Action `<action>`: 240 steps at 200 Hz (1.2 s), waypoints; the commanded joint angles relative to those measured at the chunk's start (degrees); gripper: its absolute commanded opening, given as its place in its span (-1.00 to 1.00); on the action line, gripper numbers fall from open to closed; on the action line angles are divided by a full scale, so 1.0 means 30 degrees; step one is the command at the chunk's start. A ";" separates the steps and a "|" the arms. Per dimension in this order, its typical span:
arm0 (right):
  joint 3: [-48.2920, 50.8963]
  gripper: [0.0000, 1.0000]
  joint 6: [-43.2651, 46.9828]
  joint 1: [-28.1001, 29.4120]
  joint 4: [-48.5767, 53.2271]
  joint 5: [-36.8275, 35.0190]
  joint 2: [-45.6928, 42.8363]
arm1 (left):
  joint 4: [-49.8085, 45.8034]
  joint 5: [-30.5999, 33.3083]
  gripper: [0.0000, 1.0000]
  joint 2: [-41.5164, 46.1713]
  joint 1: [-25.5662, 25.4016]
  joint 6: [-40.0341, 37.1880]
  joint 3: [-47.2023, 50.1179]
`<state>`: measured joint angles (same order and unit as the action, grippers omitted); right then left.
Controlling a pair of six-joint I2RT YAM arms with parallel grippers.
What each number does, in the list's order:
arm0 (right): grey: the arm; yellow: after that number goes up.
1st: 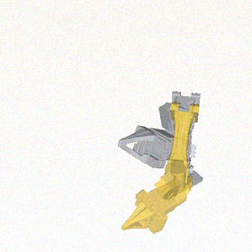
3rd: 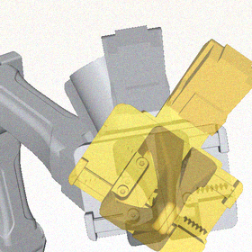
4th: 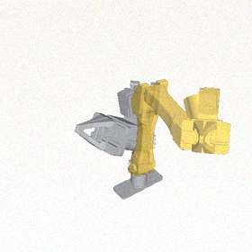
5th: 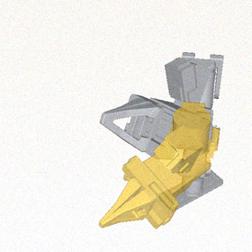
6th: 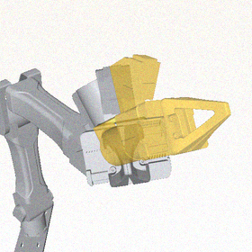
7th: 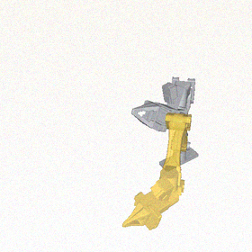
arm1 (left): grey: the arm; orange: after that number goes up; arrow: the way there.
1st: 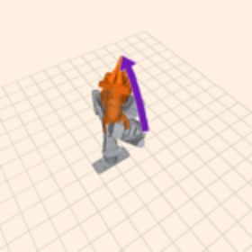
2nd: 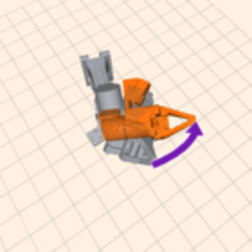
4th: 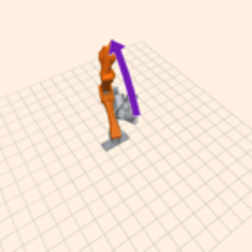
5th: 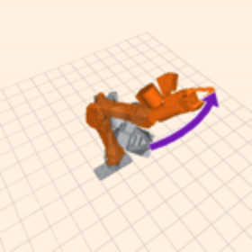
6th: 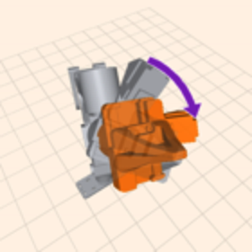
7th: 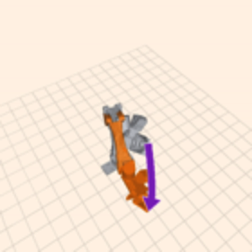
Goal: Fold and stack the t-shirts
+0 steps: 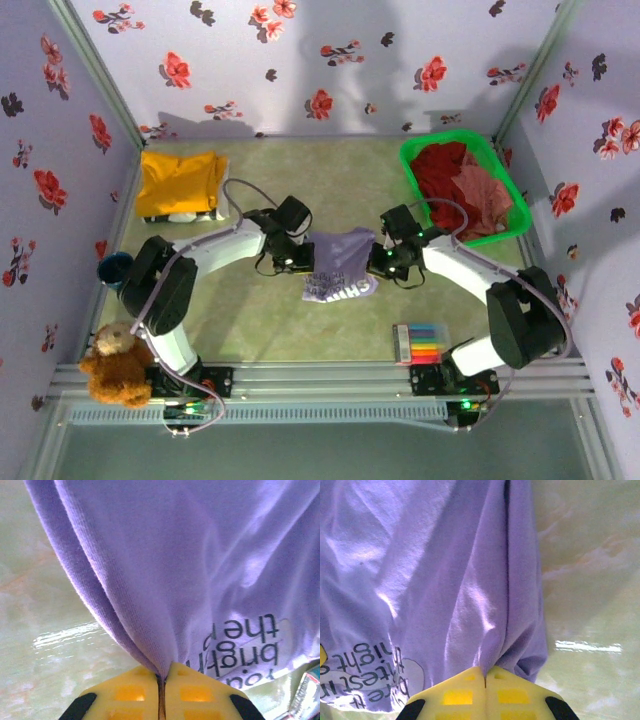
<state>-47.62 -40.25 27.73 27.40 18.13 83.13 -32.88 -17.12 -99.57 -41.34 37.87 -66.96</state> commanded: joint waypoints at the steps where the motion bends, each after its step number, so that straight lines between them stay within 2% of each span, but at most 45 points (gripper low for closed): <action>1: 0.1200 -0.96 -0.1017 -0.0358 -0.1955 0.1434 -0.0402 | 0.1529 -0.1288 -0.94 0.0758 0.0117 0.1004 0.0682; 37: 0.3927 -0.98 -0.2567 -0.1640 -0.5580 0.3260 -0.0668 | 0.7064 -0.3681 -0.97 0.0535 0.0213 0.3138 0.3598; 80: 0.6257 -0.99 -0.3395 -0.2455 -0.8242 0.3897 -0.0574 | 1.3269 -0.4225 -1.00 -0.0157 0.0416 0.5682 0.7226; 101: 0.6424 -0.99 -0.3048 -0.2503 -0.8587 0.3837 0.0436 | 1.5000 -0.4167 -1.00 -0.0808 0.0479 0.6143 0.8299; 119: 0.6025 -0.98 -0.2326 -0.2504 -0.8001 0.3481 0.1653 | 1.4169 -0.3658 -1.00 -0.1011 0.0434 0.5649 0.8352; 137: 0.5131 -0.95 -0.1428 -0.2310 -0.5592 0.1610 0.2016 | 1.1264 -0.1976 -1.00 -0.0360 0.0312 0.4381 0.7807; 150: 0.4837 -0.91 -0.1247 -0.2101 -0.4752 0.0715 0.1488 | 0.8558 -0.0441 -0.69 0.0165 0.0194 0.3249 0.6998; 167: 0.4710 -0.86 -0.1262 -0.2093 -0.4094 0.0218 0.0905 | 0.6385 0.1065 -0.49 0.0867 0.0209 0.2644 0.6420; 174: 0.4682 -0.79 -0.1236 -0.2096 -0.3978 0.0143 0.0813 | 0.5910 0.1431 -0.44 0.1097 0.0208 0.2558 0.6354; 189: 0.4622 -0.47 -0.1177 -0.2094 -0.3645 0.0167 0.0652 | 0.5786 0.1325 -0.45 0.1328 0.0409 0.2553 0.6440; 223: 0.4069 -0.23 -0.0921 -0.1976 -0.1366 -0.0394 -0.2012 | 0.5004 0.1078 -0.39 0.2392 0.0397 0.2307 0.5994; 240: 0.3389 -0.12 -0.0595 -0.1976 0.0388 -0.1021 -0.3693 | 0.4121 0.1302 -0.27 0.3212 0.0431 0.1991 0.5479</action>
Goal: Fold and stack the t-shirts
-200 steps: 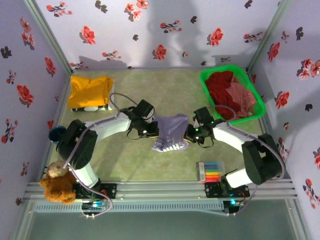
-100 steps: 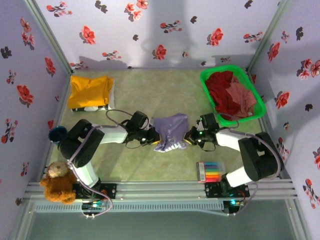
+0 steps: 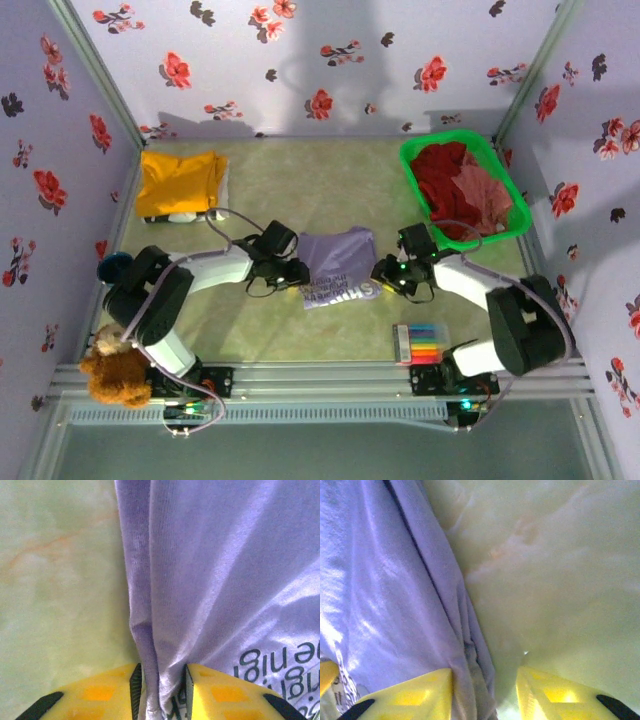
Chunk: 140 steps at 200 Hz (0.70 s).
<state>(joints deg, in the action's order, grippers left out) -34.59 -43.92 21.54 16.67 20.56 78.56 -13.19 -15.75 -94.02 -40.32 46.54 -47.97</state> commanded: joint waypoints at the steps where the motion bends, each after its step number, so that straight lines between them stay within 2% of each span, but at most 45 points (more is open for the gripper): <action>1: -0.0996 -0.12 0.0647 0.0086 0.4054 -0.1865 -0.2256 | -0.2509 0.0863 -0.27 0.1409 0.0098 -0.0913 -0.0884; 16: -0.1554 -0.05 0.0891 0.0059 0.4995 -0.1938 -0.2942 | -0.3283 0.0965 -0.21 0.1810 0.0090 -0.1124 -0.1412; 41: -0.2063 -0.07 0.0909 0.0085 0.5112 -0.1276 -0.2575 | -0.4005 0.1179 -0.25 0.2238 0.0077 -0.1005 -0.2091; 56: -0.2123 -0.22 0.0744 0.0086 0.4411 -0.0764 -0.2006 | -0.3955 0.0987 -0.44 0.2138 -0.0003 -0.0818 -0.2473; 74: -0.2123 -0.46 0.0480 0.0143 0.3408 -0.0128 -0.1296 | -0.3785 0.0634 -0.75 0.1571 -0.0206 -0.0584 -0.2781; 91: -0.2064 -0.72 0.0373 0.0287 0.2523 0.0615 -0.0602 | -0.3540 0.0356 -0.94 0.0853 -0.0510 -0.0298 -0.2778; 101: -0.2039 -0.81 0.0388 0.0470 0.2281 0.0869 -0.0254 | -0.3074 0.0359 -0.99 0.0556 -0.0747 -0.0061 -0.2541; 117: -0.1759 -0.82 0.0294 0.0698 0.1959 0.1026 0.0314 | -0.2567 0.0400 -1.00 -0.0019 -0.0957 0.0403 -0.2294; 140: -0.1534 -0.81 0.0168 0.0673 0.2667 -0.0327 0.1515 | -0.3601 0.1400 -1.00 -0.1033 -0.1034 0.0375 -0.2324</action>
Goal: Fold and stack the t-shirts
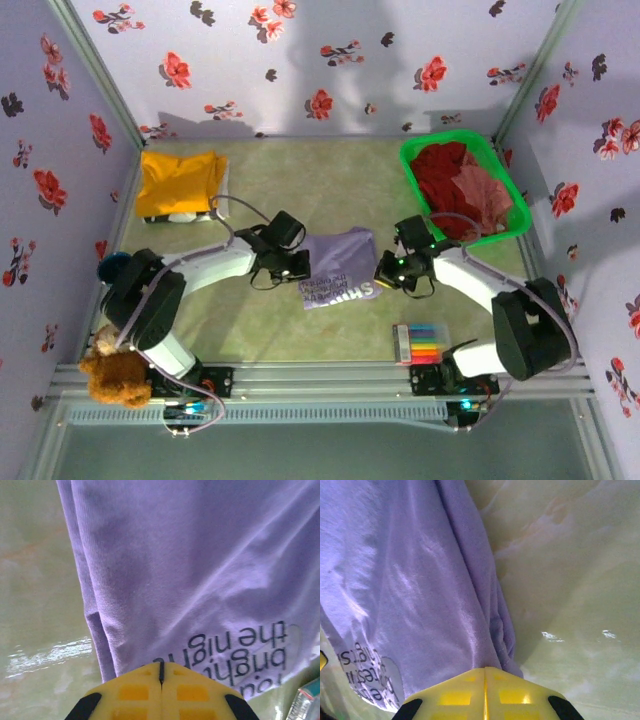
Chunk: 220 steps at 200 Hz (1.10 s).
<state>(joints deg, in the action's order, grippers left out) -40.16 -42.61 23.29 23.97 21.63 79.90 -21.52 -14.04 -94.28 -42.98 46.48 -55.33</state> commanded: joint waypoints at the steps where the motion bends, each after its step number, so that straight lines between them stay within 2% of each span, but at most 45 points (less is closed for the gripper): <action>1: 0.0322 -0.81 -0.0269 0.0089 0.0268 -0.0709 0.1135 | -0.0884 0.0882 -1.00 -0.0975 -0.0146 0.0377 0.0132; 33: -0.0063 -0.83 0.0104 0.0147 0.1814 -0.2427 0.2634 | -0.2157 0.1763 -1.00 -0.1465 -0.0145 -0.0279 -0.0182; 64: -0.0712 -0.77 0.0488 0.0206 0.2984 -0.2513 0.0810 | -0.3523 0.1585 -1.00 -0.0704 -0.0175 -0.0964 -0.1385; 85: -0.1567 -0.55 0.0824 0.0170 0.4519 -0.3062 -0.1105 | -0.5173 0.1344 -0.36 0.0855 -0.0160 -0.1255 -0.3246; 93: -0.1870 -0.46 0.0938 0.0123 0.4948 -0.3158 -0.1653 | -0.6143 0.1708 -0.17 0.1119 -0.0077 -0.1488 -0.4048; 102: -0.2174 -0.33 0.1061 0.0038 0.5332 -0.3166 -0.2070 | -0.7202 0.2127 -0.06 0.1141 0.0084 -0.1797 -0.4729; 123: -0.2738 -0.18 0.1377 -0.0114 0.6002 -0.3139 -0.2342 | -0.8089 0.2401 0.08 0.0708 0.0533 -0.2117 -0.5195; 160: -0.2984 -0.13 0.1487 -0.0346 0.6249 -0.3053 -0.2729 | -0.8593 0.3322 0.34 -0.1723 0.0614 -0.2580 -0.5930; 184: -0.3076 -0.12 0.1670 -0.0605 0.6411 -0.2904 -0.2855 | -0.8046 0.3484 0.37 -0.3189 0.0365 -0.2611 -0.6268; 220: -0.2911 -0.13 0.2189 -0.0971 0.6885 -0.2878 -0.3212 | -0.6385 0.2601 0.38 -0.4039 -0.0023 -0.2163 -0.6152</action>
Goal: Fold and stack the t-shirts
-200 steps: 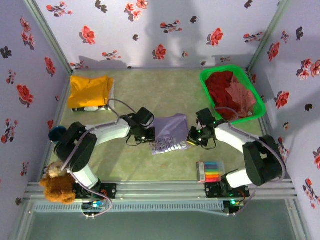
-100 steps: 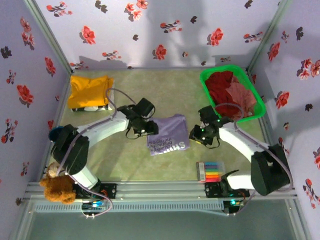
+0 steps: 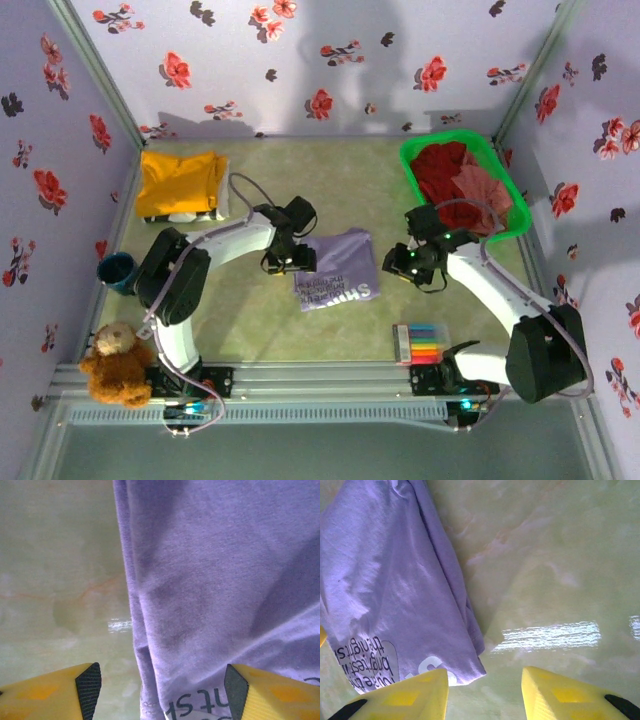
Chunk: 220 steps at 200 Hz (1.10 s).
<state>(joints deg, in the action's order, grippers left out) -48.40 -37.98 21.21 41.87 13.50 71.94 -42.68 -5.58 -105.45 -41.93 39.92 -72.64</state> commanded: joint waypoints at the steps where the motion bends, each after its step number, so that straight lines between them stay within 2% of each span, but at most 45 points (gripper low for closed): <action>1: -0.0160 -0.13 0.0660 -0.0291 0.0937 -0.0165 -0.0566 | 0.0664 -0.0204 0.38 -0.0367 -0.0404 0.0008 -0.0403; 88: 0.0662 -0.14 0.0968 -0.0990 0.0802 0.0369 -0.0970 | 0.0775 0.0344 0.38 -0.2762 -0.1734 0.0190 -0.1217; 103: 0.0643 -0.14 0.0978 -0.1043 0.0674 0.0561 -0.0811 | 0.0186 0.1099 0.29 -0.3386 -0.2123 0.0277 -0.1787; 145: 0.0490 -0.15 0.1039 -0.1086 0.0628 0.0599 -0.0734 | 0.1634 0.1177 -0.10 -0.4831 -0.3155 0.1098 -0.1714; 173: 0.0490 -0.17 0.1174 -0.1133 0.0838 0.0599 -0.0769 | 0.1851 0.1595 -0.69 -0.4721 -0.3395 0.0858 -0.2128; 190: 0.0475 -0.18 0.1233 -0.1211 0.0923 0.0570 -0.0909 | 0.1556 0.2528 -0.99 -0.4226 -0.3368 -0.0395 -0.2531; 220: 0.0257 -0.18 0.1239 -0.1324 0.1143 0.0655 -0.1265 | -0.0357 0.3580 -1.00 -0.3831 -0.2136 -0.2654 -0.3578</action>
<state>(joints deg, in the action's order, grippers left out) -47.03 -35.46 17.87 43.13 15.05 69.43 -39.11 -0.10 -115.37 -51.20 39.22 -81.47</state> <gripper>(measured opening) 0.411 0.097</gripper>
